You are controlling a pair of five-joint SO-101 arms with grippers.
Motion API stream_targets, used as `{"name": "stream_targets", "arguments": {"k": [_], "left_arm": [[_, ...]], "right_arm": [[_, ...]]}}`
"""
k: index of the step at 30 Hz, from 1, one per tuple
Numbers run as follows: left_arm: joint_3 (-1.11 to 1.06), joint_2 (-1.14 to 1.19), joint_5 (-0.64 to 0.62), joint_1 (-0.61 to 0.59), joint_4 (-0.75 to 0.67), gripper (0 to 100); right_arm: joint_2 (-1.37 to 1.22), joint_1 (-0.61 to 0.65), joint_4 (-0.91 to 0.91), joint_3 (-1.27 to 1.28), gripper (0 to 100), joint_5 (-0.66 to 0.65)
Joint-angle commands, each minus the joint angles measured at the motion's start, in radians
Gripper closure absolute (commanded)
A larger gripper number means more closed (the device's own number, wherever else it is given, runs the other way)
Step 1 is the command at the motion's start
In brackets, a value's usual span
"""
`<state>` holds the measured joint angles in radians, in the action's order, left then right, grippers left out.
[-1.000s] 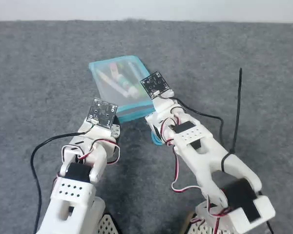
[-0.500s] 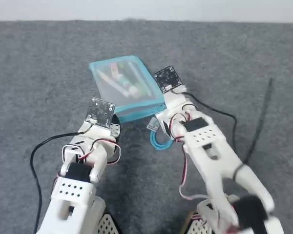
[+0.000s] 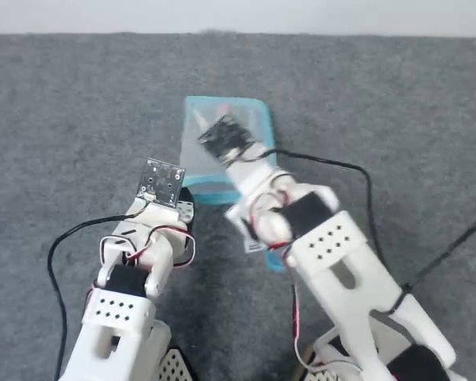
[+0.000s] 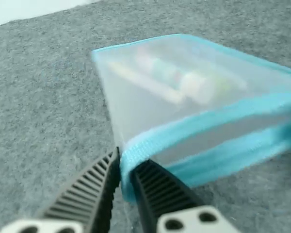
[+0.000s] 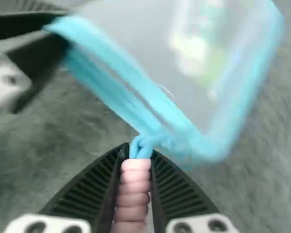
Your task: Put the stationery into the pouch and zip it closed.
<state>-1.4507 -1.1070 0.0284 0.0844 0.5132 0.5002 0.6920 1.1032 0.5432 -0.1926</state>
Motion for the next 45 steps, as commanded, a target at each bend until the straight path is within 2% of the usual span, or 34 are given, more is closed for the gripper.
{"name": "stream_targets", "arguments": {"k": [1, 8, 15, 20, 26, 29, 32, 45], "left_arm": [[0.053, 0.005, -0.037, 0.006, -0.029, 99], [0.058, 0.005, -0.048, 0.051, -0.018, 99], [0.058, 0.005, -0.049, 0.018, -0.018, 99], [0.076, 0.005, -0.091, -0.043, -0.018, 99], [0.076, 0.005, -0.097, -0.043, -0.017, 99], [0.076, 0.005, -0.097, -0.043, -0.017, 99], [0.074, 0.005, -0.098, -0.043, -0.017, 99], [0.07, 0.005, -0.097, -0.049, -0.018, 99]], "right_arm": [[0.012, 0.107, 0.012, -0.087, 99.2, -0.043], [0.107, 0.191, 0.005, -0.058, 99.3, -0.084], [0.165, 0.105, 0.058, -0.015, 98.8, -0.104], [0.257, 0.107, 0.147, -0.014, 86.0, -0.143], [0.259, 0.199, 0.127, -0.018, 98.8, -0.15], [0.208, 0.222, 0.079, -0.02, 98.8, -0.153], [0.154, 0.306, 0.058, -0.02, 99.0, -0.169], [0.203, 0.44, 0.162, -0.029, 98.7, -0.192]]}}
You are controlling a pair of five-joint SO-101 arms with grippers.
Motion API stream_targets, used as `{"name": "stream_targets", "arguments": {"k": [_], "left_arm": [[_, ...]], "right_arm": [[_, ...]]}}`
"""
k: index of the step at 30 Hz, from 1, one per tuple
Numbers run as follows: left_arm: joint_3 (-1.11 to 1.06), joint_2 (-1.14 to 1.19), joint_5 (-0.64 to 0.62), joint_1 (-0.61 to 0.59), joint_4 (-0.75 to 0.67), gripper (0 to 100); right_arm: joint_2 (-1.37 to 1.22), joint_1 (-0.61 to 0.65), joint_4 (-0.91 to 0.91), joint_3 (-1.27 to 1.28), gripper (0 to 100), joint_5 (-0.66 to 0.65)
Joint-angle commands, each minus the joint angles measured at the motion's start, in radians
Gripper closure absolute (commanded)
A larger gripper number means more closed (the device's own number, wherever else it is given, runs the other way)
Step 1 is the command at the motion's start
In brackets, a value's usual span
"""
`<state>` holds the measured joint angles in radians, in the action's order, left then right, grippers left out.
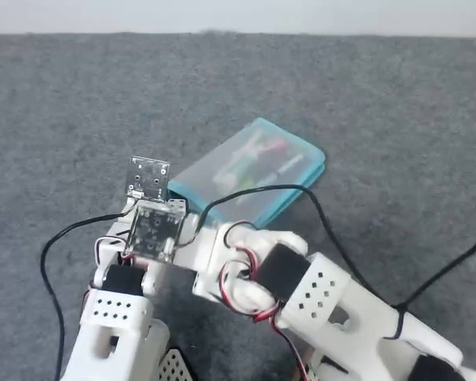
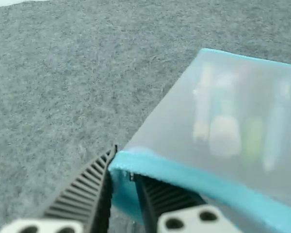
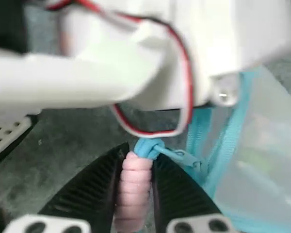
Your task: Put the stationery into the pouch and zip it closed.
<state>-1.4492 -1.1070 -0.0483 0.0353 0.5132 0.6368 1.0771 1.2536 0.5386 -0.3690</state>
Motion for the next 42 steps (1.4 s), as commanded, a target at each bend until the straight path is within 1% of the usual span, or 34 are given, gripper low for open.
{"name": "stream_targets", "arguments": {"k": [1, 8, 10, 13, 16, 19, 21, 25, 27, 30, 34, 40, 42], "left_arm": [[0.068, 0.005, -0.02, 0.0, -0.018, 99], [0.068, 0.005, -0.014, -0.002, -0.018, 99], [0.068, 0.005, -0.014, -0.002, -0.018, 99], [0.07, 0.005, -0.014, -0.002, -0.018, 99], [0.07, 0.005, -0.012, -0.003, -0.018, 99], [0.07, 0.005, -0.012, -0.003, -0.018, 99], [0.068, 0.005, -0.012, -0.003, -0.018, 99], [0.068, 0.005, -0.012, -0.003, -0.018, 99], [0.068, 0.005, -0.012, -0.003, -0.018, 99], [0.068, 0.005, -0.012, -0.003, -0.018, 99], [0.068, 0.005, -0.012, -0.003, -0.018, 99], [0.068, 0.005, -0.012, -0.003, -0.017, 99], [0.068, 0.005, -0.012, -0.003, -0.009, 99]], "right_arm": [[0.068, 0.053, 0.008, -0.02, 98.6, -0.015], [0.077, 0.059, 0.041, 0.002, 98.5, -0.017], [0.079, 0.085, 0.07, 0.008, 98.1, -0.054], [0.079, 0.143, 0.125, 0.009, 93.3, -0.081], [0.079, 0.154, 0.147, 0.005, 87.7, -0.084], [0.091, 0.113, 0.151, 0.003, 85.8, -0.084], [0.131, 0.061, 0.153, 0.003, 85.8, -0.084], [0.28, -0.048, 0.202, 0.003, 85.8, -0.103], [0.355, -0.082, 0.245, 0.005, 85.5, -0.117], [0.43, -0.085, 0.315, 0.009, 85.4, -0.121], [0.452, -0.085, 0.375, 0.009, 85.3, -0.118], [0.438, -0.087, 0.354, 0.011, 85.1, -0.112], [0.409, -0.117, 0.314, 0.044, 82.3, -0.12]]}}
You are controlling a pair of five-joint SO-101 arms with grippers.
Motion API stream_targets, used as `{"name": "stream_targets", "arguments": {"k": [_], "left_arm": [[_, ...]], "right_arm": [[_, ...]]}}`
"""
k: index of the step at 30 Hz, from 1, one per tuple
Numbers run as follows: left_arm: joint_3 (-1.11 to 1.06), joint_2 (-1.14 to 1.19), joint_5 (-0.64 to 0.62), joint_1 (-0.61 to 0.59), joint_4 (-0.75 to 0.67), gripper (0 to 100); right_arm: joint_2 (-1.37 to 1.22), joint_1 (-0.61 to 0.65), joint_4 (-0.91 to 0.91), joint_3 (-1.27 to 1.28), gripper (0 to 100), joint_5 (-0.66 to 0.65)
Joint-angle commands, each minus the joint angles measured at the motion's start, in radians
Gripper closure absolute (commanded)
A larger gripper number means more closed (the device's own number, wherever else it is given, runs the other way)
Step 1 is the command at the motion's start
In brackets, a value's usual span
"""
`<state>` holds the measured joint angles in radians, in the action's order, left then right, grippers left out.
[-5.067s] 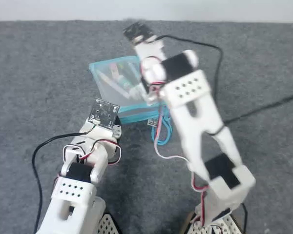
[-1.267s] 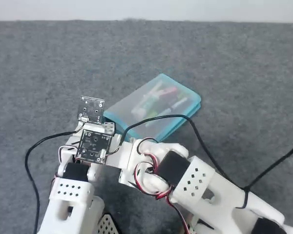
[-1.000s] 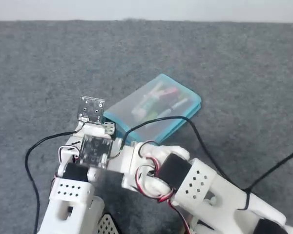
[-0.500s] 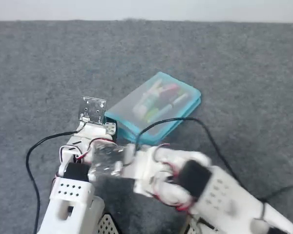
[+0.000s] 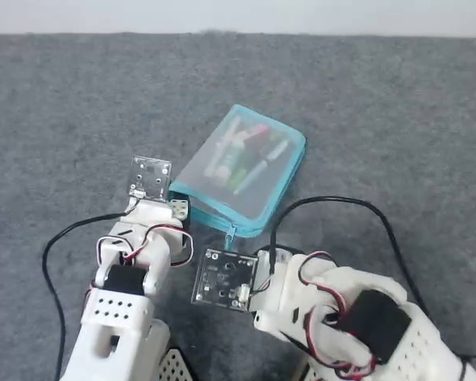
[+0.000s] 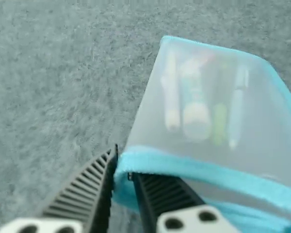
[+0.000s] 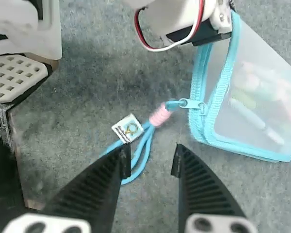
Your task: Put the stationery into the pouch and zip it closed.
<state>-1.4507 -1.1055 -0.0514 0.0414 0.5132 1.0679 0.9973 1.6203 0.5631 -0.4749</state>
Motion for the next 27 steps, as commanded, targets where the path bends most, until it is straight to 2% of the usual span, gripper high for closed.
{"name": "stream_targets", "arguments": {"k": [1, 7, 10, 27], "left_arm": [[0.074, 0.003, -0.009, -0.009, 0.003, 99], [0.076, -0.002, -0.009, -0.008, 0.023, 99], [0.076, -0.002, -0.009, -0.008, 0.025, 99], [0.088, 0.002, -0.009, -0.005, 0.026, 99]], "right_arm": [[-0.041, -0.067, -0.093, 0.057, 80.1, -0.017], [-0.145, -0.236, -0.4, 0.293, 62.8, -0.094], [-0.185, -0.292, -0.493, 0.345, 57.9, -0.101], [-0.42, -0.312, -0.871, 0.4, 57.8, -0.1]]}}
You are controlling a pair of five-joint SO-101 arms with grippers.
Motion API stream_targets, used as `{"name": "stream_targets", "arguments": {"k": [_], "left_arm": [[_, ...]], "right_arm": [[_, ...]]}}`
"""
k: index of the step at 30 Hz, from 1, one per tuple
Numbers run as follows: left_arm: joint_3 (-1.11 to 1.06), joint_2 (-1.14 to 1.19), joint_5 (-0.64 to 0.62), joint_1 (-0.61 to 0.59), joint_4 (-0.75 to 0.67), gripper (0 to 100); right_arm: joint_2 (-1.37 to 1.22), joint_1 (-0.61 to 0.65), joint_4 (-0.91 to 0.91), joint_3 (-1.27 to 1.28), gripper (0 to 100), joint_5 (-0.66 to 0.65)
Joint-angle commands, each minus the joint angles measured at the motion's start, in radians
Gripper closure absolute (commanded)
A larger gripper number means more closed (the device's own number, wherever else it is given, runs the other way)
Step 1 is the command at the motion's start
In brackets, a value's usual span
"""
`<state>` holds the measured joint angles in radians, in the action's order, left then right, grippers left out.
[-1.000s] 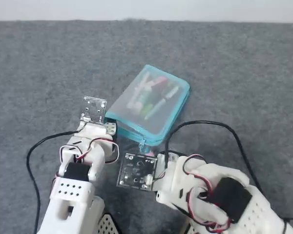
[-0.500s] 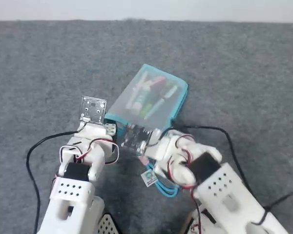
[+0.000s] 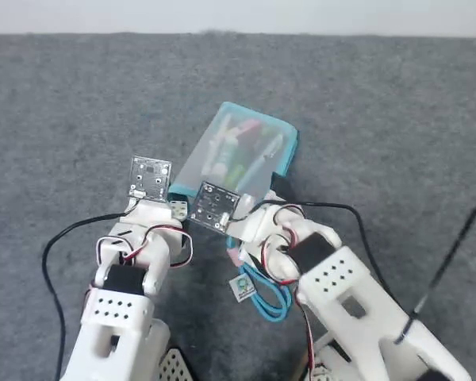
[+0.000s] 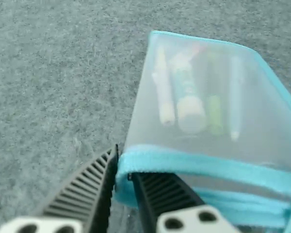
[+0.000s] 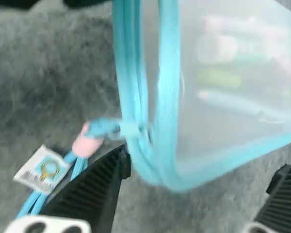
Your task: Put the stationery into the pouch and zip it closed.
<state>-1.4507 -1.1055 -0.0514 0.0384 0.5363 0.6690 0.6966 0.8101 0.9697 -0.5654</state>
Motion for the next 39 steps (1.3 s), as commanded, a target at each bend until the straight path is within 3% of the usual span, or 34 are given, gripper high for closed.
{"name": "stream_targets", "arguments": {"k": [1, 4, 17, 25, 29, 32, 39], "left_arm": [[0.088, 0.002, -0.009, -0.002, 0.003, 99], [0.088, 0.002, -0.009, 0.002, 0.003, 99], [0.09, 0.002, -0.008, 0.003, 0.003, 99], [0.094, -0.008, 0.031, 0.005, 0.009, 99], [0.173, -0.008, 0.031, 0.005, 0.117, 91], [0.225, -0.008, 0.031, 0.003, 0.198, 88], [0.24, -0.009, 0.032, -0.005, 0.218, 88]], "right_arm": [[-0.028, -0.012, -0.071, -0.008, 57.8, -0.009], [-0.039, -0.033, -0.107, -0.014, 62.1, -0.015], [-0.039, -0.087, -0.285, -0.012, 99.5, -0.017], [-0.053, -0.104, -0.272, -0.041, 99.3, -0.006], [-0.099, -0.185, -0.186, -0.135, 99.3, 0.117], [-0.157, -0.229, -0.179, -0.178, 99.3, 0.138], [-0.306, -0.268, -0.174, -0.27, 99.3, 0.196]]}}
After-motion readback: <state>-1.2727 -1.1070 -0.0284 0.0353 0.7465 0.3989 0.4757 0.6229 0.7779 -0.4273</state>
